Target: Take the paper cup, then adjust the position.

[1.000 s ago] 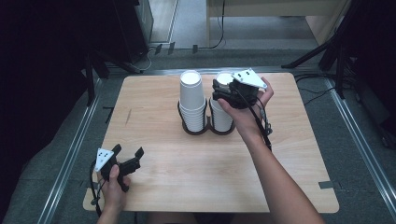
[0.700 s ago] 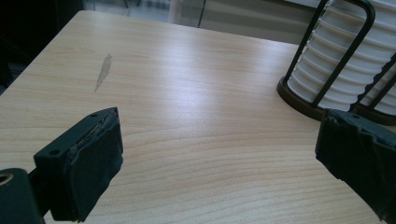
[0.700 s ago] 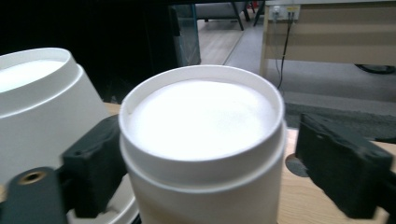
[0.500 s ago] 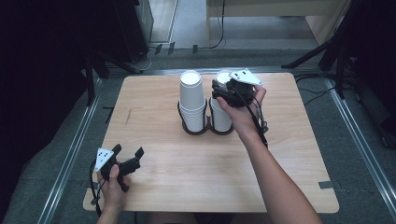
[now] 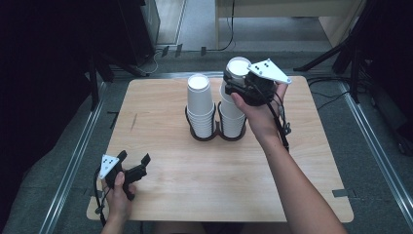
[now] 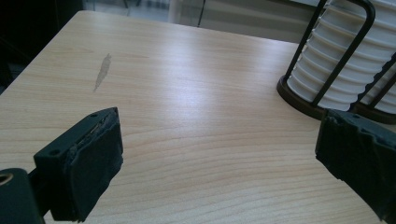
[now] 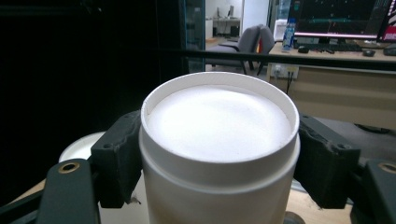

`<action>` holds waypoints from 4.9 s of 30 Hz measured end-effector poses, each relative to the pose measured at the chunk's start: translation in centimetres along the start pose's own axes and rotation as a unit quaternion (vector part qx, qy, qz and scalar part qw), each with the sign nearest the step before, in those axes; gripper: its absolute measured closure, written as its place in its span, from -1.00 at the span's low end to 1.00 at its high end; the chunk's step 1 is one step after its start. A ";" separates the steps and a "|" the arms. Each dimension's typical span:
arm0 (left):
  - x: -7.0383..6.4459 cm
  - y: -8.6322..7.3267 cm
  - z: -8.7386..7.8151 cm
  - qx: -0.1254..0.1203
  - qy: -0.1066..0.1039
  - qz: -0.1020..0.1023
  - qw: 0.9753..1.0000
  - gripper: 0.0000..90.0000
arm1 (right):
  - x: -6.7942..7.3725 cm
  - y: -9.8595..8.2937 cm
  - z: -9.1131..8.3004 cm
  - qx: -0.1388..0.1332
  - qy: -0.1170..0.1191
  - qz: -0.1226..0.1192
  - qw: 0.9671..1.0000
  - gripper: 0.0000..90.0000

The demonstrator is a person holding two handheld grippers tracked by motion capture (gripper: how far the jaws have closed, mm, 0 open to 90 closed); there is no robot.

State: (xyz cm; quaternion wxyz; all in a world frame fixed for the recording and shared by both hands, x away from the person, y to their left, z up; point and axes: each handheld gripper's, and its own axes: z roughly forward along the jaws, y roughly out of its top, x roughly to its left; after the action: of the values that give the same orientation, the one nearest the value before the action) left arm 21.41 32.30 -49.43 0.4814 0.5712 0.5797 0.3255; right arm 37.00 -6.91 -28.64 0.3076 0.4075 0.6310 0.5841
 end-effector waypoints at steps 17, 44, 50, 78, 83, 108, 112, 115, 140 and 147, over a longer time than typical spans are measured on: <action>-2.6 0.1 0.3 0.016 -0.018 0.063 0.998 -0.98 | -0.2 1.6 -6.5 -0.044 0.031 0.007 0.999 -0.45; -10.1 2.3 2.7 -0.007 -0.102 0.086 0.991 -0.98 | -1.9 -7.1 -12.4 -0.022 0.041 0.042 0.998 -0.45; -11.9 2.8 3.7 -0.011 -0.124 0.099 0.987 -0.98 | -2.5 -9.1 -12.4 -0.016 0.045 0.068 0.997 -0.45; -15.1 2.1 3.3 -0.016 -0.211 0.113 0.971 -0.98 | -1.5 -11.5 -12.2 0.000 0.062 0.105 0.993 -0.45; -15.6 2.1 3.2 -0.025 -0.220 0.112 0.969 -0.98 | -1.3 -11.5 -12.2 -0.003 0.066 0.110 0.992 -0.45; -19.1 1.4 2.9 -0.030 -0.297 0.153 0.942 -0.98 | 1.2 -12.2 -11.5 0.006 0.113 0.143 0.983 -0.45; -19.3 1.3 3.0 -0.033 -0.299 0.160 0.940 -0.98 | 1.2 -12.3 -11.4 0.008 0.120 0.156 0.980 -0.45; -19.7 1.2 3.0 -0.037 -0.305 0.169 0.936 -0.98 | 1.1 -12.7 -11.3 0.014 0.127 0.177 0.976 -0.45; -20.2 0.9 3.0 -0.037 -0.322 0.178 0.929 -0.98 | 1.9 -13.2 -10.9 0.036 0.177 0.228 0.957 -0.45; -20.2 0.9 2.9 -0.033 -0.326 0.178 0.928 -0.98 | 2.1 -13.1 -10.9 0.037 0.189 0.239 0.952 -0.45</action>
State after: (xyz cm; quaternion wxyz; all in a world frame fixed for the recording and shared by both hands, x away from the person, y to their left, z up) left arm 22.13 12.24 -45.77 0.5968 0.7234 0.2683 0.2204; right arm 24.50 -10.20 -40.03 0.0183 0.4398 0.5829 0.6830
